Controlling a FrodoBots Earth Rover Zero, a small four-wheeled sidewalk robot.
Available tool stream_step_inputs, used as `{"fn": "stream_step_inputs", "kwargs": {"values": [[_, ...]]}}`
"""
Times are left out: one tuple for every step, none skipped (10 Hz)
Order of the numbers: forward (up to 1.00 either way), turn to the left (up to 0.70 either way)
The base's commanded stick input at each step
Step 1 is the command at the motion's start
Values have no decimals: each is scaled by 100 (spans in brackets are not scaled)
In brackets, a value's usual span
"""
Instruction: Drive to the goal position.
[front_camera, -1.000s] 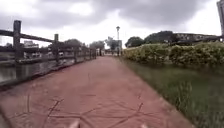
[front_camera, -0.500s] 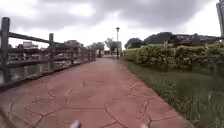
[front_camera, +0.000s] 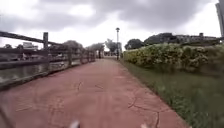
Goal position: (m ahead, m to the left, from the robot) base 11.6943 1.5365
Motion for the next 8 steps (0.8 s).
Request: {"fn": "stream_step_inputs", "kwargs": {"values": [[70,0],[70,0],[70,0],[70,0],[70,1],[70,2],[70,1],[70,0]]}}
